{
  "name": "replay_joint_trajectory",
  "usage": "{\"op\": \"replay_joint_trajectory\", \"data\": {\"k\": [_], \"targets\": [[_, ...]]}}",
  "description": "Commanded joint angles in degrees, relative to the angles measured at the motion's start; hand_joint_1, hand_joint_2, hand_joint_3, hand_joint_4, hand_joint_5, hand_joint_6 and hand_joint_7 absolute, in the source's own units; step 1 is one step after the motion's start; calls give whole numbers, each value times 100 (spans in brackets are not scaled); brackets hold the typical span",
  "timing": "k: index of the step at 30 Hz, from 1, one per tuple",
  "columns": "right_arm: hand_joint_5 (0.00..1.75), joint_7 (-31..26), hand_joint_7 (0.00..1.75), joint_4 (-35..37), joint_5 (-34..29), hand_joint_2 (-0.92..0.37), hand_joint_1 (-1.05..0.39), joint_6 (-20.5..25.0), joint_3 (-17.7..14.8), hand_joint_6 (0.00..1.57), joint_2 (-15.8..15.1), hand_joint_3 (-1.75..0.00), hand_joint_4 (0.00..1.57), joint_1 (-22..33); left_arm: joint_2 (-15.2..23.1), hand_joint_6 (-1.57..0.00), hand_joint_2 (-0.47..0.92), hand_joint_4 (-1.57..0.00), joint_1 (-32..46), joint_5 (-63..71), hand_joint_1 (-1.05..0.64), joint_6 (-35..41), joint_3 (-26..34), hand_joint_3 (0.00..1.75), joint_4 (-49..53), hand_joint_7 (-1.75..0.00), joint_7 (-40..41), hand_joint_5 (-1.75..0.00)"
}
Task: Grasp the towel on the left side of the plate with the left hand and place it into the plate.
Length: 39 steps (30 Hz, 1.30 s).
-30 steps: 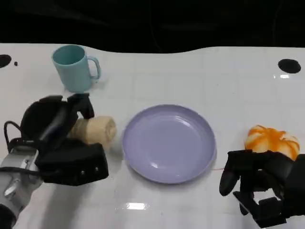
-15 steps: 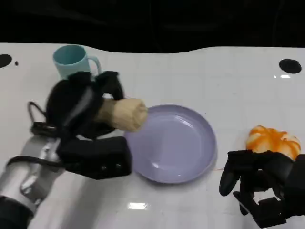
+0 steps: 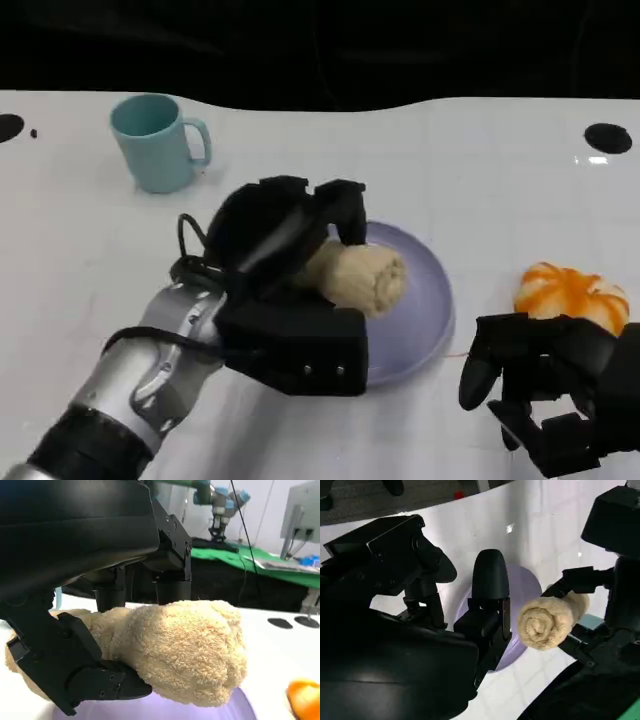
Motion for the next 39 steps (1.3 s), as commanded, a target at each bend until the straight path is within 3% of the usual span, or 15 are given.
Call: {"op": "replay_joint_trajectory", "data": {"k": [1,3,5,7,9,15,21,26,33,35,36,38,39], "targets": [[167,12,142,-82,28,-57,4,47,-4,69,-43,-110,69,-3,-7,-69,52,-77,-154,-97,-19,157,-31,93,60,-143,-508,-172],[167,19,143,-80,30,-57,5,36,-5,69,-48,-110,69,-3,13,-85,63,-70,-145,-190,-20,231,-19,69,-4,-88,-850,-163],[168,20,143,-76,21,-57,4,25,-4,69,-56,-109,69,-3,77,-87,83,-64,-142,-202,-25,264,-40,31,-76,-35,-1121,-126],[168,16,143,-72,11,-57,4,17,-3,69,-59,-109,69,0,134,-78,90,-57,-131,-185,-31,280,-49,17,-142,-12,-1308,-99],[167,18,143,-80,17,-57,4,41,-6,69,-59,-109,69,-3,186,-63,92,-51,-103,-147,-42,289,-39,11,-218,-3,-1400,-75],[167,11,143,-65,15,-58,4,65,0,69,-50,-108,69,-17,353,-38,92,-31,-58,-129,-62,399,0,9,-417,0,-1668,-47],[168,7,143,-43,17,-58,4,56,8,69,-36,-108,69,-41,552,-33,92,-27,71,-262,-67,503,118,9,-866,0,-2016,-44],[168,8,143,-15,17,-57,4,21,6,69,-36,-108,69,-56,701,-37,92,-34,489,-664,-62,572,447,15,-1521,-2,-2176,-48],[168,19,144,-5,32,-57,5,21,7,69,-34,-109,68,-69,553,-62,92,-66,1299,-2149,-38,1271,1321,19,-2687,-13,-2704,-67],[169,8,144,-23,31,-57,4,67,14,69,-25,-109,68,-76,441,-80,92,-76,1562,-2698,-27,1566,1632,21,-3043,-20,-2787,-75],[169,6,145,-34,40,-57,4,87,10,69,-19,-109,68,-77,390,-91,91,-78,1689,-2939,-19,1661,1767,26,-3189,-26,-2797,-89],[170,15,145,-32,58,-57,4,68,-4,69,-18,-109,68,-72,268,-95,79,-79,1949,-3427,-12,1870,2024,53,-3434,-44,-2790,-108],[170,20,145,-33,62,-57,4,56,-11,69,-23,-109,68,-66,212,-93,68,-81,2098,-3711,-9,2076,2167,79,-3587,-67,-2815,-121]]}}
